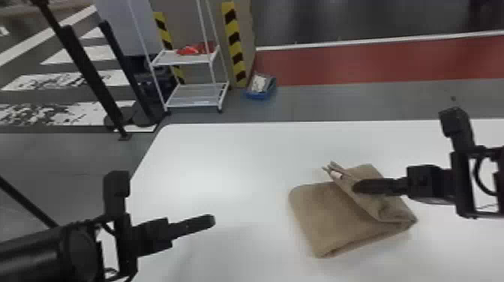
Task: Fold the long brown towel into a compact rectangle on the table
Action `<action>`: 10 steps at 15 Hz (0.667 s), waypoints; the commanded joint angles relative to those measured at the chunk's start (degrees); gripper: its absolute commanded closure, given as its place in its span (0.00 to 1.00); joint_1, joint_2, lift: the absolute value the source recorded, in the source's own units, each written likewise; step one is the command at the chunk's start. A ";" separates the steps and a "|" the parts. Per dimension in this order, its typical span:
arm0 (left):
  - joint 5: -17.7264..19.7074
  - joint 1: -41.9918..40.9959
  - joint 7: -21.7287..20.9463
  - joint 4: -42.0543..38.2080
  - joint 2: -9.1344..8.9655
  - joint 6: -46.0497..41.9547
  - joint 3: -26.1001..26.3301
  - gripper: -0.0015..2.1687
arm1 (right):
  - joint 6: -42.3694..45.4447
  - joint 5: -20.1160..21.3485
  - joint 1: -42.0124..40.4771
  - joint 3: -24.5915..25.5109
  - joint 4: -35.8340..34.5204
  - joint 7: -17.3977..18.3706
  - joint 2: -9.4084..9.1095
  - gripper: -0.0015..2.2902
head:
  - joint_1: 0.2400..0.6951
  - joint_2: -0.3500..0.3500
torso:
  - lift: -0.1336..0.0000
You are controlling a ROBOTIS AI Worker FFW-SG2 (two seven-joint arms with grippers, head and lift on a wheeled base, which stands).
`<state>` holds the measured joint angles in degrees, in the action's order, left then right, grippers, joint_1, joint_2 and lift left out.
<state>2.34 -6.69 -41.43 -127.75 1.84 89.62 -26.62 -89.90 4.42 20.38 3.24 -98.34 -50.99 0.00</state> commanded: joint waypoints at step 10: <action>0.03 0.19 -0.14 0.40 -0.09 0.17 0.51 0.04 | -0.18 5.33 -8.69 -4.82 -8.54 -12.73 -0.05 0.04 | 1.00 0.91 | 0.07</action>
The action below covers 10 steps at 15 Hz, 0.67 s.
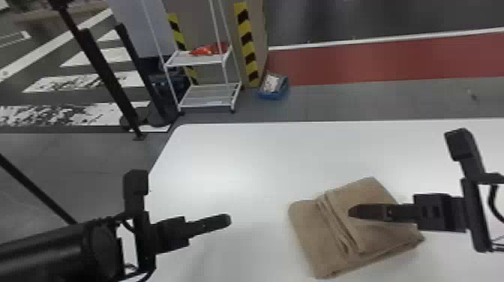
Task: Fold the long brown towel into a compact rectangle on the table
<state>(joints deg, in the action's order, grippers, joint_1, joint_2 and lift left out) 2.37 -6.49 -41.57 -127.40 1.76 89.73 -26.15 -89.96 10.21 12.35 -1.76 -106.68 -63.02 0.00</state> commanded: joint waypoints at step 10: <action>-0.17 3.33 -1.32 1.81 0.53 -0.65 0.40 0.04 | -0.12 2.53 -3.47 4.75 -5.55 -7.20 1.32 0.94 | 1.00 0.89 | 0.07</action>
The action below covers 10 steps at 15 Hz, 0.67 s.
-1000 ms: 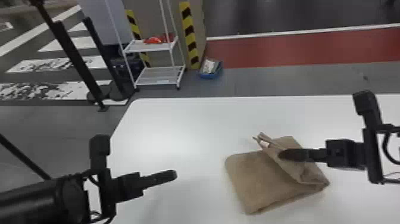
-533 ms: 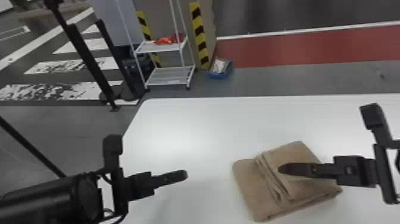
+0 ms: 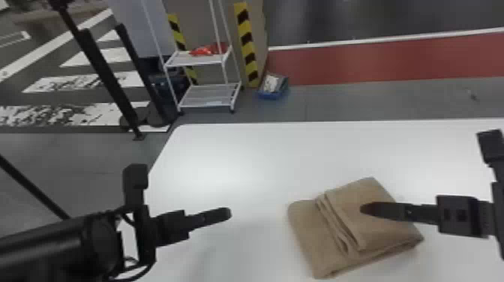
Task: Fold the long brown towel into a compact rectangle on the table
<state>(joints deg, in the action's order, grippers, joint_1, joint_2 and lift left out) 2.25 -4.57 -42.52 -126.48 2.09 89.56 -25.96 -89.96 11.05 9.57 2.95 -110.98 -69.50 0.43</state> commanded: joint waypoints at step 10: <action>-9.99 11.07 -9.34 16.80 1.69 -15.25 12.34 0.99 | -0.12 14.26 -5.53 -0.57 -4.15 -8.82 6.77 0.96 | 1.00 0.68 | 0.07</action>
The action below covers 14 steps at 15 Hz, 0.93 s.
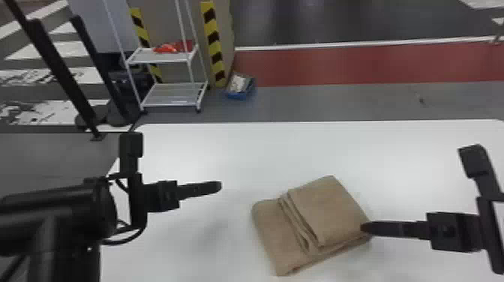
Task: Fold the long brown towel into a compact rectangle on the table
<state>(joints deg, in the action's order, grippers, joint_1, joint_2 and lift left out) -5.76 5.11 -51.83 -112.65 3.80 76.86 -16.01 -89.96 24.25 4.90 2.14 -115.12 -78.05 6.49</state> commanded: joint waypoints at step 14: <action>-9.27 1.66 -8.38 10.44 0.16 -8.69 7.48 0.99 | -0.12 6.51 8.63 -5.92 13.43 3.69 -1.05 0.96 | 1.00 0.59 | 0.07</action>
<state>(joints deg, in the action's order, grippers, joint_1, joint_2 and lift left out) -14.30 6.94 -59.10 -102.09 3.89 68.11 -8.79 -89.96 30.52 11.89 -3.51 -103.71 -74.69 5.55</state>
